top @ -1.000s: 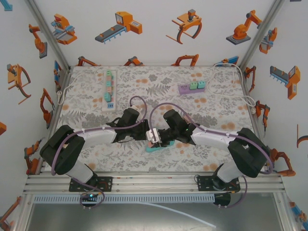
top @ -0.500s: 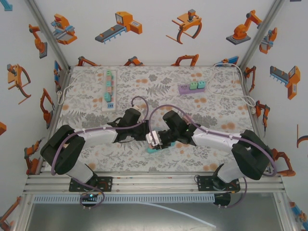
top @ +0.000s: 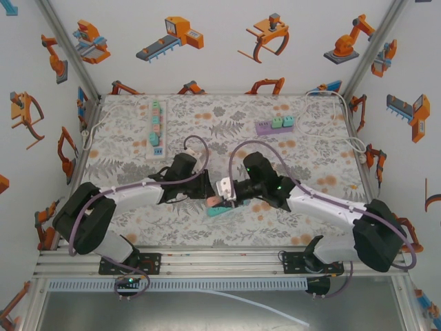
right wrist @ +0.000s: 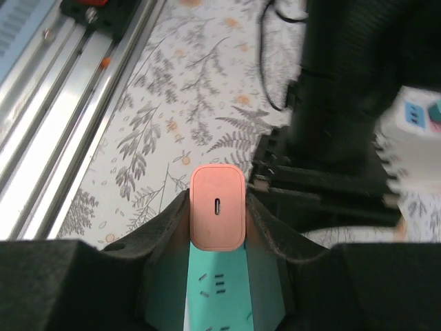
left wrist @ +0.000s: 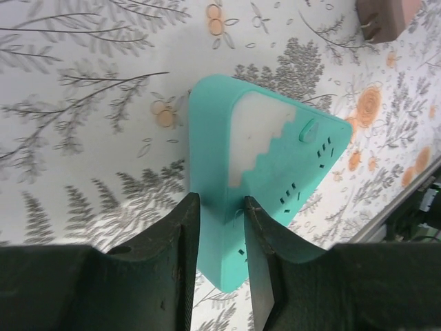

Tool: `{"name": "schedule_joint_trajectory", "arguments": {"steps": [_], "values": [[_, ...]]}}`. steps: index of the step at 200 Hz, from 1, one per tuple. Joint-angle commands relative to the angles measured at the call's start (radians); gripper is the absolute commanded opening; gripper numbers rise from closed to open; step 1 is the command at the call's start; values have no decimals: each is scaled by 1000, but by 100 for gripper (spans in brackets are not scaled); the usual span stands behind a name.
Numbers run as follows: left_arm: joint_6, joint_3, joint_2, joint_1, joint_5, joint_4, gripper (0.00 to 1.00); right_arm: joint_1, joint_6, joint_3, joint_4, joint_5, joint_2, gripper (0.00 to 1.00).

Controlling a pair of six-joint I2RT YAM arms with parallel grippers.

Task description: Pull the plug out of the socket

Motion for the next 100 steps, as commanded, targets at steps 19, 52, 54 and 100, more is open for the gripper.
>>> {"name": "schedule_joint_trajectory", "arguments": {"steps": [19, 52, 54, 100], "values": [[155, -50, -19, 43, -31, -214, 42, -133, 567, -45, 309, 92, -92, 10], [183, -41, -39, 42, 123, -151, 49, -242, 937, -39, 311, 373, -121, 2], [183, -42, -41, 42, 134, -147, 50, -251, 956, -40, 310, 384, -124, 2], [178, -34, -56, 11, 230, -77, 66, -479, 1271, -111, 174, 610, -194, 3]]}}
